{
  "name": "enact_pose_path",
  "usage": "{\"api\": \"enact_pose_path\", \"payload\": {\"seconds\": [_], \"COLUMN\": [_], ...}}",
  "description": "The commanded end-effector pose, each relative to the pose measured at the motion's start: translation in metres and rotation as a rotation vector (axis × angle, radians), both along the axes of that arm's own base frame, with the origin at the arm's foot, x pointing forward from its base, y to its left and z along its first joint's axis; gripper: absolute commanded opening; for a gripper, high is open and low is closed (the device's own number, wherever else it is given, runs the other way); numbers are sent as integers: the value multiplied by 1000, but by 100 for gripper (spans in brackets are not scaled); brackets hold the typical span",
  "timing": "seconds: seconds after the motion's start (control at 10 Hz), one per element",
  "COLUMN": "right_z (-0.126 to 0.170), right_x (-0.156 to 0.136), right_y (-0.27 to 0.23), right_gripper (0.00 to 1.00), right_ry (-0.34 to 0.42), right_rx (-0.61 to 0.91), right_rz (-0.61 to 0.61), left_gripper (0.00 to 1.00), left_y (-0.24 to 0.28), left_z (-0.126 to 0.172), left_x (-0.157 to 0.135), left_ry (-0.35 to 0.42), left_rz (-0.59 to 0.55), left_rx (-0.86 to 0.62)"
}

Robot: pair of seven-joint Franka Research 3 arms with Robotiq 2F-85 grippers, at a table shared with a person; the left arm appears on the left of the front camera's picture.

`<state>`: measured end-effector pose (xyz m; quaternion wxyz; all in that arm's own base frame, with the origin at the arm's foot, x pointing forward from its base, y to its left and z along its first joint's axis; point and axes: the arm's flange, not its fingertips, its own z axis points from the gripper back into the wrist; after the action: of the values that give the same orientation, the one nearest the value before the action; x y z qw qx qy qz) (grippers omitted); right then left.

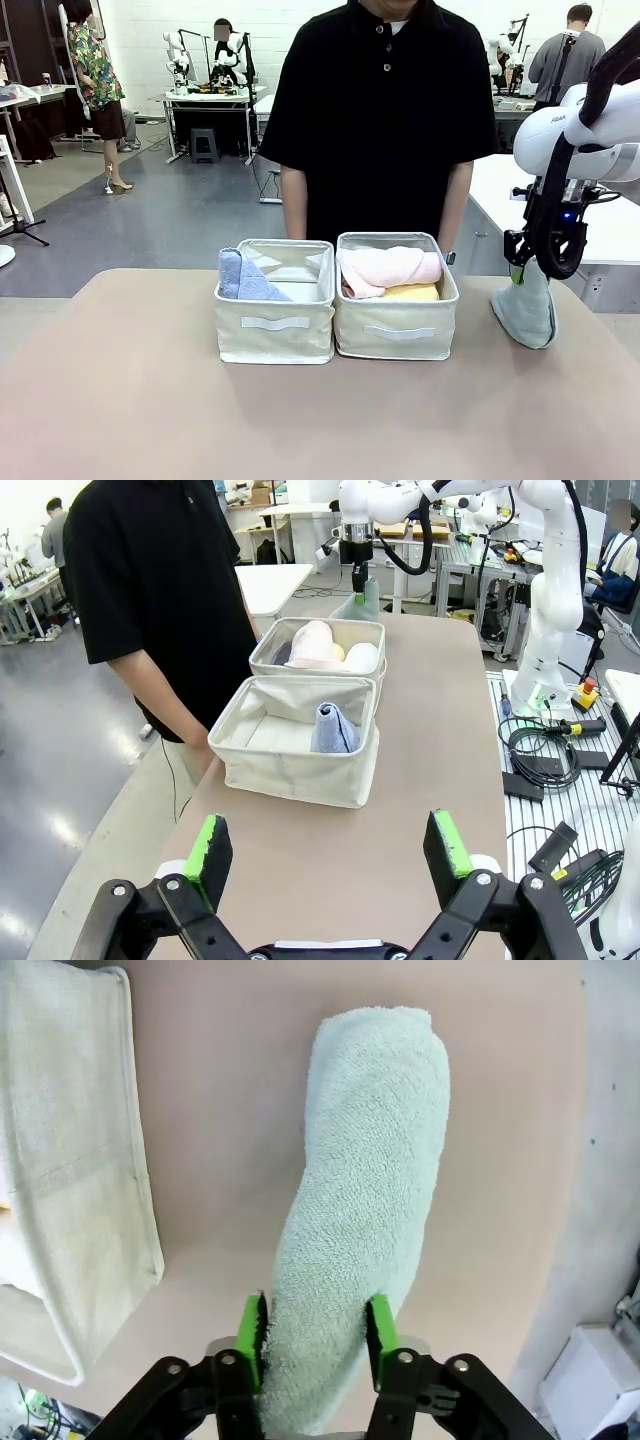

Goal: Sort the towels based on their folding style.
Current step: Pick up another triangle-folded towel from the table and place it in the left Fabric basket.

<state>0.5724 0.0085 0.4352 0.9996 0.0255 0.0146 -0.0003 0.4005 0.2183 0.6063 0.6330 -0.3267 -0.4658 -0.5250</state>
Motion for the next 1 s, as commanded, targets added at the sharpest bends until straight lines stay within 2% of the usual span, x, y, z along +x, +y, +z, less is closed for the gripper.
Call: {"api": "enact_pose_path", "payload": {"seconds": [0.0,0.1,0.4,0.6,0.7,0.9], "right_z": [1,1,3,16,47,149], "right_x": [3,3,1,-11,-33,-104], "right_y": [0,-1,-1,0,4,7], "right_gripper": [0,3,0,0,0,0], "right_ry": [11,17,18,7,4,-104], "right_rx": [-33,-35,-45,-77,-105,-152], "right_rz": [-14,-15,-21,-14,3,75], "left_gripper": [100,100,100,100,100,100], "left_y": [-1,-1,-1,-1,-1,-1], "left_z": [-1,-1,-1,-1,-1,-1], "left_x": [-3,-3,-3,-3,-3,-3], "left_ry": [-6,-6,-6,-6,-6,-6], "left_rz": [5,5,5,5,5,5], "left_rx": [23,23,23,23,23,23]}}
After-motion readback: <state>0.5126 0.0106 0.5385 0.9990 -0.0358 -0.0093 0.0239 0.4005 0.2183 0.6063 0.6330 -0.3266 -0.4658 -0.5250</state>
